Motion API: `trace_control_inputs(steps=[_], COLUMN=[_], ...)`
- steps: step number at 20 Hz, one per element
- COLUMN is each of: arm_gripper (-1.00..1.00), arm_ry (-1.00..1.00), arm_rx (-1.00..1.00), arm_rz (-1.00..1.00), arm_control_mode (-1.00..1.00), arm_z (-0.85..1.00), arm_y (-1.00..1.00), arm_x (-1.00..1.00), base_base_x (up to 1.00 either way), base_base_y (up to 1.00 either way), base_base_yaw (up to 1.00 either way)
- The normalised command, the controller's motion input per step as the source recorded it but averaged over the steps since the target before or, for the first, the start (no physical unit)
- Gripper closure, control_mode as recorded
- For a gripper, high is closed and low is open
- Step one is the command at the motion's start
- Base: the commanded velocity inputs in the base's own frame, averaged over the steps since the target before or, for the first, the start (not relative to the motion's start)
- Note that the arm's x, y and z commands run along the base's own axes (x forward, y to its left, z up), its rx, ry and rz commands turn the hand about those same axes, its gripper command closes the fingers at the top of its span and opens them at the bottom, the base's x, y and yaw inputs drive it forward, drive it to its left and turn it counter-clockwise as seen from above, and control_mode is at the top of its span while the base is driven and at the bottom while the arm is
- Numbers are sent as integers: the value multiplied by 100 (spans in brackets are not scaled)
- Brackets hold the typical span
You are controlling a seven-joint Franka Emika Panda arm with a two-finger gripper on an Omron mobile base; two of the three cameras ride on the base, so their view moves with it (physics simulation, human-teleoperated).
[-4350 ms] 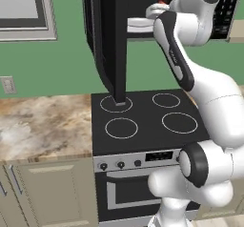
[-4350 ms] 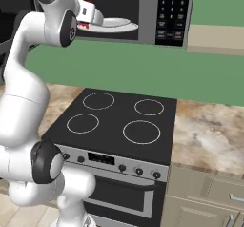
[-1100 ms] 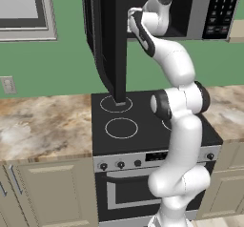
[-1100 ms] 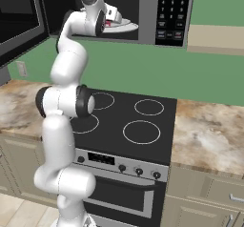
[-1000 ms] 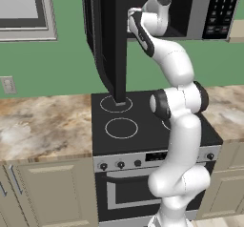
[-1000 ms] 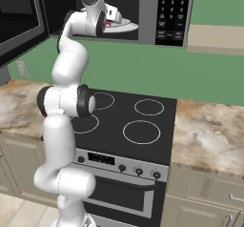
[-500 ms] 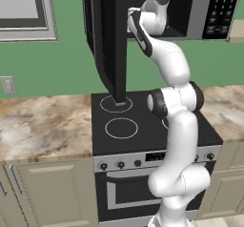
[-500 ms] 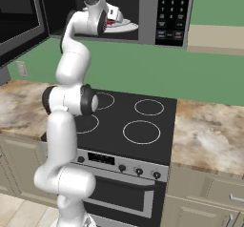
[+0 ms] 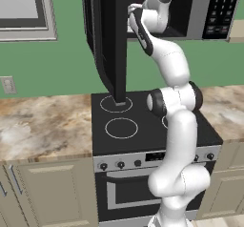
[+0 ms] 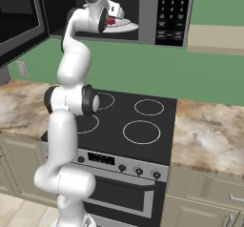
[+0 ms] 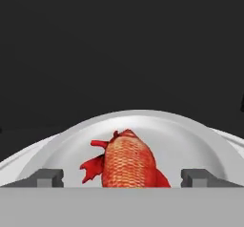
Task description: Transport the fish from the fridge to the microwave and turn on the microwave.
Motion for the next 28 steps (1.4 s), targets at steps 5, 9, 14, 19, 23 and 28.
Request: trace_control_inputs(steps=[5,9,14,19,23,28], arm_gripper=[-100,-100,-100,-100,-100,-100], arm_ry=[-23,-10,-7,-17,-19,-19], arm_rx=[1,0,0,0,0,0], arm_rz=[5,8,8,10,7,6], arm_control_mode=[-100,-100,-100,-100,-100,-100], arm_z=[33,13,-13,-48,0,4], arm_y=[-3,0,-12,-20,-14,-3], arm_x=[-51,-85,-100,-100,-100,-100], base_base_x=[0,0,0,0,0,0], base_base_y=[0,0,0,0,0,0], base_base_yaw=[0,0,0,0,0,0])
